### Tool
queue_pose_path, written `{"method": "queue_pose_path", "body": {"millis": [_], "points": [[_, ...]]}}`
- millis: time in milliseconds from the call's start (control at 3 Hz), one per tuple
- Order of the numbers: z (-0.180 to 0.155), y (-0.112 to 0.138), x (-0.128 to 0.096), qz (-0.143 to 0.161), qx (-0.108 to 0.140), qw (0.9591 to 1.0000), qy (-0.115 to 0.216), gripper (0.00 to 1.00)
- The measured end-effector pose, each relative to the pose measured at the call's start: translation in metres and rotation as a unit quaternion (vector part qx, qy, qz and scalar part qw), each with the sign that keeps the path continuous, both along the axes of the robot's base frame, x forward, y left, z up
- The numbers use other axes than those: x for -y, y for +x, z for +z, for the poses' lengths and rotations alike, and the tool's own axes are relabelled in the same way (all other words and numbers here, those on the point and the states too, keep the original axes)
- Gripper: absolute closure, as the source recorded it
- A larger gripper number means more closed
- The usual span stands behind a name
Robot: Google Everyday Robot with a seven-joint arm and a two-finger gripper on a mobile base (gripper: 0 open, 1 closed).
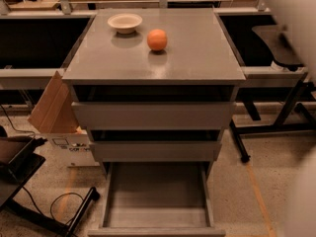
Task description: Place redbull can into bottom drawer
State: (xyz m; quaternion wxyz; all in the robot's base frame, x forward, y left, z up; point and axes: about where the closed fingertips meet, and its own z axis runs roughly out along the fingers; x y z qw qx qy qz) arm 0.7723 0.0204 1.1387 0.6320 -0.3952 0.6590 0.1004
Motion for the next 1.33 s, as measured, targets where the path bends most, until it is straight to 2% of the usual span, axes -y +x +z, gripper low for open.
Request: {"method": "queue_pose_path", "body": {"millis": [333, 667, 1000, 1333], "points": [[0.051, -0.105, 0.006, 0.022, 0.044, 0.9970, 0.060, 1.00], [-0.024, -0.135, -0.007, 0.051, -0.009, 0.9955, 0.080, 1.00], [-0.186, -0.171, -0.013, 0.081, -0.151, 0.9794, 0.107, 1.00], [-0.304, -0.201, -0.018, 0.083, -0.238, 0.9618, 0.106, 1.00]]}}
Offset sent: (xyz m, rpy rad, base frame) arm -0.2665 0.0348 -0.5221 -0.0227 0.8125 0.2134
